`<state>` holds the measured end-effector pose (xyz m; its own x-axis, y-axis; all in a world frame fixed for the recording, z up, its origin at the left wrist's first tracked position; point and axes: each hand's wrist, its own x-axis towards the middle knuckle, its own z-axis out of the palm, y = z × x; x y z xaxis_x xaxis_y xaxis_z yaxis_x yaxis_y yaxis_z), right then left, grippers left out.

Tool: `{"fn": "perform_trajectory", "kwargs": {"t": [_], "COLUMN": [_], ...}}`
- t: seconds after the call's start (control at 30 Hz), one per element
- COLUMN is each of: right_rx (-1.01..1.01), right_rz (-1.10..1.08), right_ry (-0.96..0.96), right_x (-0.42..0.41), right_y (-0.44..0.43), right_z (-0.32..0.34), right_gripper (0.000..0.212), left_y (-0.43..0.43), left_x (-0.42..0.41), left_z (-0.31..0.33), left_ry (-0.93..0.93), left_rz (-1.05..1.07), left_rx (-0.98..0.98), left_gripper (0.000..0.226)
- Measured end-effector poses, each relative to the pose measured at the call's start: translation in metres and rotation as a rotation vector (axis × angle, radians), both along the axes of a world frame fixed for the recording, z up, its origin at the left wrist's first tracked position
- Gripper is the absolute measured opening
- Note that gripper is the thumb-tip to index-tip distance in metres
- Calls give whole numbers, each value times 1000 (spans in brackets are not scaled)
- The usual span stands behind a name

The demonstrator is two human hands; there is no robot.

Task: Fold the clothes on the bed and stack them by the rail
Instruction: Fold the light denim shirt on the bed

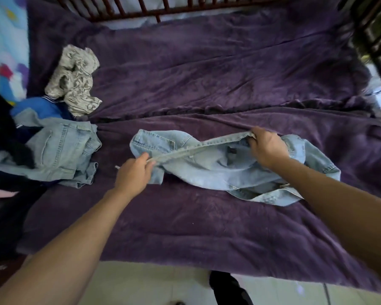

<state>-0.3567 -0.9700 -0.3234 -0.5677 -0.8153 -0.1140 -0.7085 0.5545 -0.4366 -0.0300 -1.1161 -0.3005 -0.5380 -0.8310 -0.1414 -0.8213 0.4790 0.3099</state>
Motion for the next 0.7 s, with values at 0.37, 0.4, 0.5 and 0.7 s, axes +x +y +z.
{"fn": "perform_trajectory", "kwargs": {"t": [0.37, 0.4, 0.5, 0.7], "right_rx": [-463, -493, -555, -686], "right_rz": [-199, -216, -235, -213], "right_ry": [273, 311, 414, 632], "right_x": [103, 112, 137, 172], "right_y": [96, 107, 143, 198], "right_z": [234, 256, 319, 438], "right_gripper": [44, 43, 39, 38], "left_y": [48, 56, 80, 101], "left_x": [61, 70, 97, 137], "left_z": [207, 227, 288, 407], "left_ry": [199, 231, 350, 480], "left_rz": [-38, -38, -67, -89], "left_rx": [-619, -653, -764, -961], "left_gripper": [32, 34, 42, 56]}}
